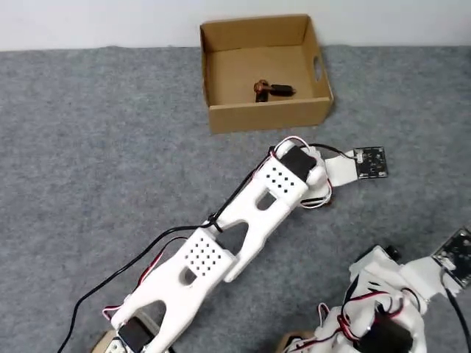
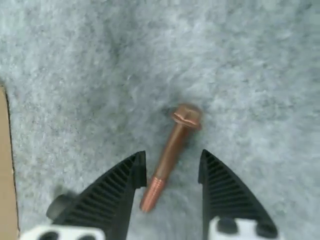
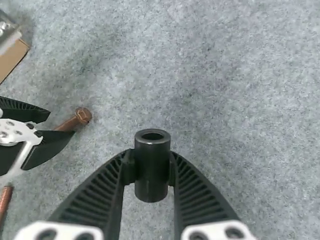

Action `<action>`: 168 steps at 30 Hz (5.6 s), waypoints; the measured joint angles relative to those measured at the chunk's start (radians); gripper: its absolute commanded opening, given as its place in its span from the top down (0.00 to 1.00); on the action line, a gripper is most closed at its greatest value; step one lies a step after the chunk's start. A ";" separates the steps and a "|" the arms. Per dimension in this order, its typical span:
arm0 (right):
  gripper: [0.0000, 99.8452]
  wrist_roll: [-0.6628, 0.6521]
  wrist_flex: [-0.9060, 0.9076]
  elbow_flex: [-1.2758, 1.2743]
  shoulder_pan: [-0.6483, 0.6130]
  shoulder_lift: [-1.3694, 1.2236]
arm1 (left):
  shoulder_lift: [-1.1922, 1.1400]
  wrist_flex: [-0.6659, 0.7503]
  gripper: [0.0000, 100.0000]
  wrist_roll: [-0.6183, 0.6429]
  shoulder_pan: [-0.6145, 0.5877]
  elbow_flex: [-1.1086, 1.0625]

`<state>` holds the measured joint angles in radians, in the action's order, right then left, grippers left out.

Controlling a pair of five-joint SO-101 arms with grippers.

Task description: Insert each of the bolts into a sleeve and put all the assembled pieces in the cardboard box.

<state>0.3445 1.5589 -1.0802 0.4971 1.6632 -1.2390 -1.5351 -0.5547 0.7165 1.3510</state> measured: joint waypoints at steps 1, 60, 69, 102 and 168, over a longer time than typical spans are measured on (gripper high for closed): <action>0.99 0.000 0.000 0.000 0.000 0.000 | -0.023 0.000 0.82 0.000 -0.002 0.023; 0.99 0.000 0.000 0.000 -0.002 0.002 | -0.081 -0.178 0.77 -0.161 0.034 0.094; 0.99 0.000 0.000 0.000 -0.002 0.002 | -0.081 -0.190 0.85 -0.206 0.044 0.094; 0.99 0.000 0.000 0.000 -0.002 0.002 | 0.239 0.233 0.78 -0.028 0.026 -0.494; 0.99 0.000 0.000 0.000 -0.002 0.002 | 0.054 -0.187 1.00 -0.400 0.083 -0.167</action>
<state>0.3445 1.5589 -1.0802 0.4956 1.6648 -1.1853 -1.7223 -0.9551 0.7994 1.1838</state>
